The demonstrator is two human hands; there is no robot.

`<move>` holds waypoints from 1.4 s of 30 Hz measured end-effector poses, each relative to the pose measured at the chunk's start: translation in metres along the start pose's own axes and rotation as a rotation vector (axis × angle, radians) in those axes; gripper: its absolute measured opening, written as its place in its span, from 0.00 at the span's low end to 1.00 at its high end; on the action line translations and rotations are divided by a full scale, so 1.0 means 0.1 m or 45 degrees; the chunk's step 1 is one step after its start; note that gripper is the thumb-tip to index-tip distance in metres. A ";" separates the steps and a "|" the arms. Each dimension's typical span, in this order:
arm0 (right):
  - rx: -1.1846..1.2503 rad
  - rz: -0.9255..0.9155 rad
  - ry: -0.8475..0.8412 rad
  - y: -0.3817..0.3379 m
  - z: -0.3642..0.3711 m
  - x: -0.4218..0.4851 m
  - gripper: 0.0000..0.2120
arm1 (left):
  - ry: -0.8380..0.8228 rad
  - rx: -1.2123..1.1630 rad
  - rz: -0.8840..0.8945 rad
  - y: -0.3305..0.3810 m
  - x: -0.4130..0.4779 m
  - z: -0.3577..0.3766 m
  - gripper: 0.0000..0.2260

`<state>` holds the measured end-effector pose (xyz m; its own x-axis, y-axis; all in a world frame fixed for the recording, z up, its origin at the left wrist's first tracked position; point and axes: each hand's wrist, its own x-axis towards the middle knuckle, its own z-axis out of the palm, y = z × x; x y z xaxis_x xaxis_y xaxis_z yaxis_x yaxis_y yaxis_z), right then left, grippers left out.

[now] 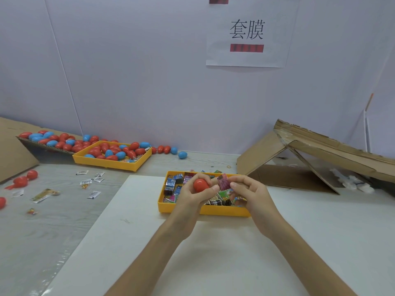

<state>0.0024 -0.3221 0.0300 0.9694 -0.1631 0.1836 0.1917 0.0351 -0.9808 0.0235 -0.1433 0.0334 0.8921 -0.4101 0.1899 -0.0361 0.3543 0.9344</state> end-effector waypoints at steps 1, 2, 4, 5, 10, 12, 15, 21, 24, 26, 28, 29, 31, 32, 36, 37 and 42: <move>-0.008 -0.008 0.002 0.00 0.00 0.00 0.07 | -0.002 0.026 0.005 0.00 0.00 0.00 0.10; -0.022 -0.019 0.005 0.00 0.00 0.00 0.07 | 0.004 0.051 0.011 -0.01 -0.01 0.00 0.10; -0.080 -0.058 0.018 -0.01 0.00 -0.01 0.07 | 0.026 0.088 0.020 0.00 -0.01 0.01 0.10; -0.118 -0.081 0.027 -0.01 0.00 -0.01 0.07 | 0.036 0.104 0.025 0.00 -0.01 0.02 0.10; -0.308 -0.194 0.012 -0.04 0.03 -0.06 0.07 | 0.005 0.180 0.079 -0.02 -0.01 0.02 0.10; -0.388 -0.273 -0.008 -0.03 0.05 -0.08 0.07 | 0.009 0.191 0.095 -0.03 -0.01 0.02 0.08; -0.415 -0.371 0.016 -0.04 0.07 -0.12 0.03 | 0.001 0.190 0.098 -0.03 0.00 0.00 0.08; 0.001 -0.281 0.067 -0.05 0.05 -0.12 0.06 | -0.014 0.216 0.090 -0.02 0.00 0.02 0.08; 0.007 -0.216 0.097 -0.07 -0.01 -0.07 0.11 | -0.038 0.220 0.112 -0.02 -0.01 0.03 0.09; -0.039 -0.166 0.106 -0.09 -0.02 -0.05 0.13 | -0.031 0.224 0.106 0.00 -0.02 0.03 0.09; -0.063 -0.116 0.104 -0.09 -0.02 -0.04 0.13 | -0.040 0.251 0.109 0.00 -0.03 0.03 0.08; -0.077 -0.105 0.105 -0.09 -0.01 -0.03 0.13 | -0.053 0.268 0.112 0.00 -0.03 0.03 0.08; -0.135 -0.116 0.108 -0.08 -0.01 -0.04 0.12 | -0.068 0.294 0.118 -0.01 -0.03 0.03 0.08; -0.177 -0.133 0.107 -0.08 -0.01 -0.04 0.12 | -0.066 0.302 0.119 -0.01 -0.03 0.03 0.08; -0.283 -0.195 0.079 -0.07 0.01 -0.05 0.10 | -0.038 0.316 0.124 -0.01 -0.03 0.04 0.08; -0.292 -0.207 0.063 -0.06 0.01 -0.05 0.09 | -0.034 0.313 0.128 -0.01 -0.03 0.04 0.09; -0.315 -0.279 0.023 -0.08 0.02 -0.08 0.08 | -0.035 0.321 0.127 0.00 -0.03 0.04 0.10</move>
<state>-0.0067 -0.3190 0.0363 0.9058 -0.1582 0.3930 0.3500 -0.2432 -0.9047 0.0186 -0.1454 0.0343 0.8662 -0.4075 0.2893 -0.2368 0.1752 0.9556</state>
